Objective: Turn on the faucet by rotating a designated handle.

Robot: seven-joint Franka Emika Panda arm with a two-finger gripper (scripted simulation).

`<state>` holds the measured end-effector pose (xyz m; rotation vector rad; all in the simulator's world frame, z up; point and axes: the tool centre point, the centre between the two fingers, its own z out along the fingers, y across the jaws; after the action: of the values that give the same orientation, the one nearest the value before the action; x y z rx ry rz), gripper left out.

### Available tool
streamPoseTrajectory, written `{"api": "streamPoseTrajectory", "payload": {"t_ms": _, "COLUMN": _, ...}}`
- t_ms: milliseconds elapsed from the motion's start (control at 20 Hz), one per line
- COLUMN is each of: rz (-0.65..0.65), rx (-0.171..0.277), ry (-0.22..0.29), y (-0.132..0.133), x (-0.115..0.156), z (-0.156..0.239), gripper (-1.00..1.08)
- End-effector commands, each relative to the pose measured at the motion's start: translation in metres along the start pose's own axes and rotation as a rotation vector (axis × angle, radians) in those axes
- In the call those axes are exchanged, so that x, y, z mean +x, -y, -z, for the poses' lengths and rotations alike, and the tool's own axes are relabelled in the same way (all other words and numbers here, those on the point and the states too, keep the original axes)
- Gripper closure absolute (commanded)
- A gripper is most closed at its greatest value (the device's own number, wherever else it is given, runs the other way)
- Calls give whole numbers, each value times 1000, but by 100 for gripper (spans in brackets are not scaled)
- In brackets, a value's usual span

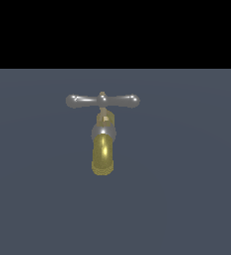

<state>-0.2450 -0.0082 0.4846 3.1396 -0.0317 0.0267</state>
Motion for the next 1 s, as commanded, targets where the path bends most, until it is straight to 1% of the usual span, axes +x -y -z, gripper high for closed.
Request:
{"api": "streamPoseTrajectory", "payload": {"t_ms": 0, "rz": 0, "rx": 0, "ry": 0, "y": 0, "x": 0, "z": 0, "gripper": 108}}
{"api": "streamPoseTrajectory", "payload": {"t_ms": 250, "rz": 16, "rx": 0, "ry": 0, "y": -2, "x": 1, "z": -3, "gripper": 108}}
{"api": "streamPoseTrajectory", "payload": {"t_ms": 500, "rz": 62, "rx": 0, "ry": 1, "y": -7, "x": 4, "z": -11, "gripper": 108}}
{"api": "streamPoseTrajectory", "payload": {"t_ms": 950, "rz": 225, "rx": 2, "ry": 2, "y": -23, "x": 15, "z": -41, "gripper": 108}}
